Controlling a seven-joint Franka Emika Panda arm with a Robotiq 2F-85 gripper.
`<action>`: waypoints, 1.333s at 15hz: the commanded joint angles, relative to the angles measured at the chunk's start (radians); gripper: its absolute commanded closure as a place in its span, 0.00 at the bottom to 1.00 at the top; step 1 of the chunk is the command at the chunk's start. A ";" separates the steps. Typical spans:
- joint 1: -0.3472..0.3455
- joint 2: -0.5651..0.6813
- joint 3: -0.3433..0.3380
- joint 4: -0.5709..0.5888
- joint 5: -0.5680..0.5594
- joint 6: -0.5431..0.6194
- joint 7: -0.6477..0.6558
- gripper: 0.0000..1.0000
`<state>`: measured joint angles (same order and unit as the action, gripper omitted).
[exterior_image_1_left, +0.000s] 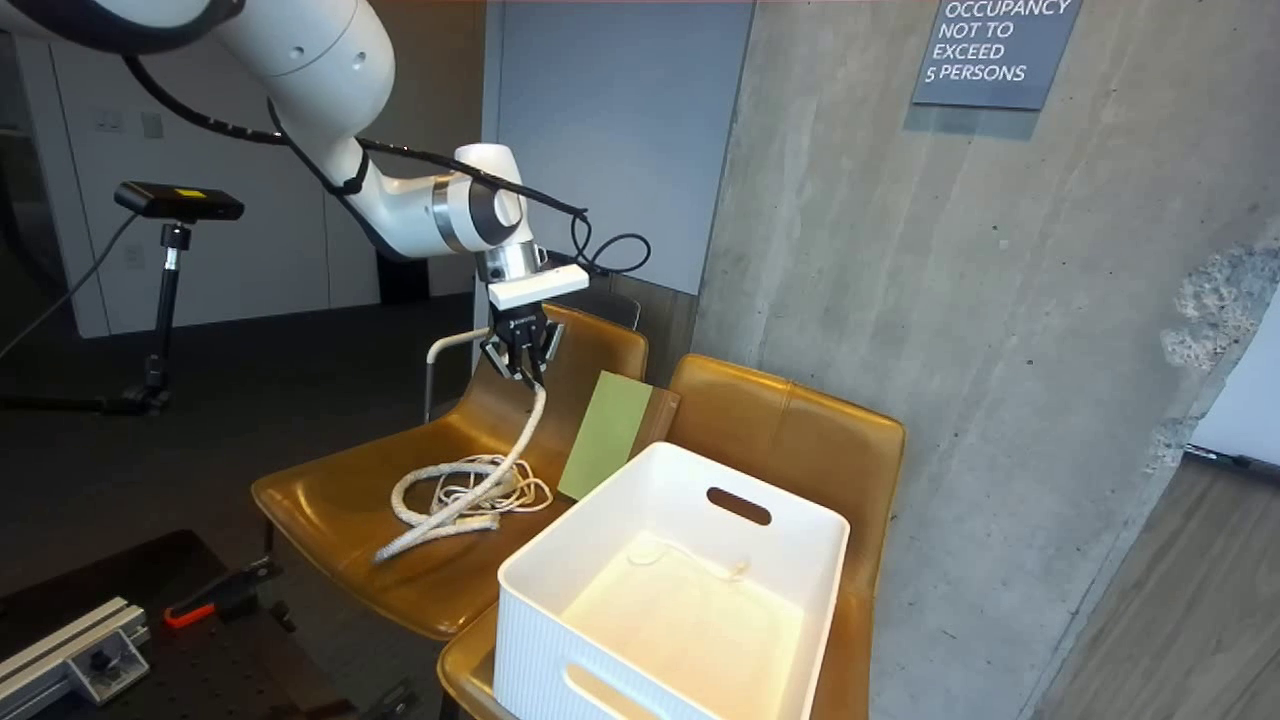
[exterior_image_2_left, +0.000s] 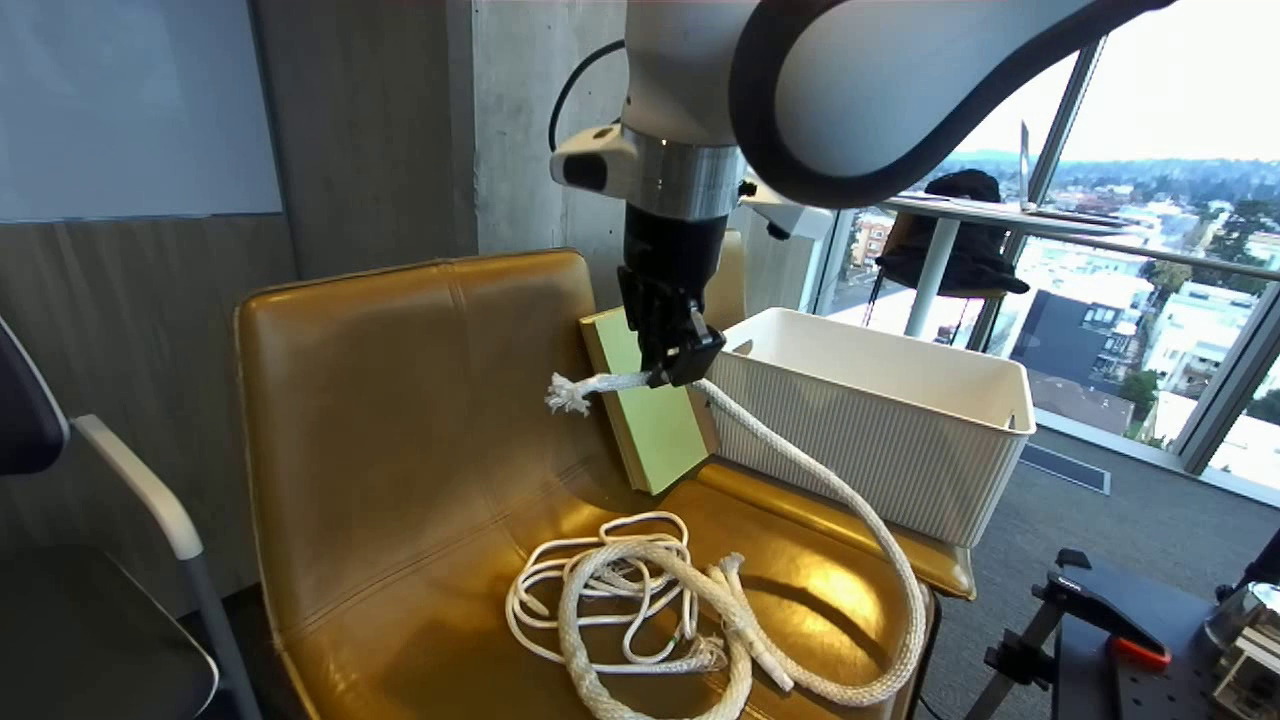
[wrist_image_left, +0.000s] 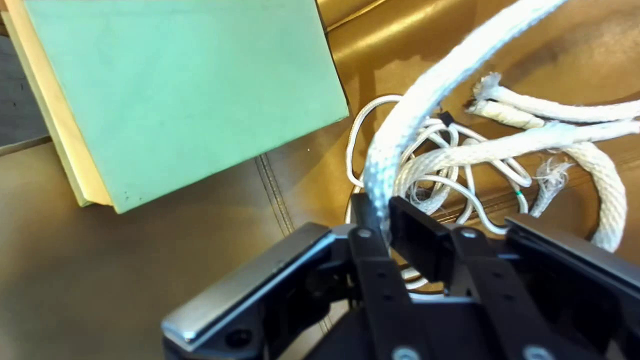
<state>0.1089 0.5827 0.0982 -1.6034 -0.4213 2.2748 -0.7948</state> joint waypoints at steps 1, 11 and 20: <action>0.015 0.090 -0.004 0.093 -0.013 -0.009 -0.027 0.96; 0.051 -0.010 0.033 -0.076 0.005 -0.012 -0.038 0.96; 0.057 -0.097 0.087 -0.301 0.047 0.030 -0.002 0.60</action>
<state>0.1687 0.5321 0.1878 -1.8458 -0.3805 2.2806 -0.8183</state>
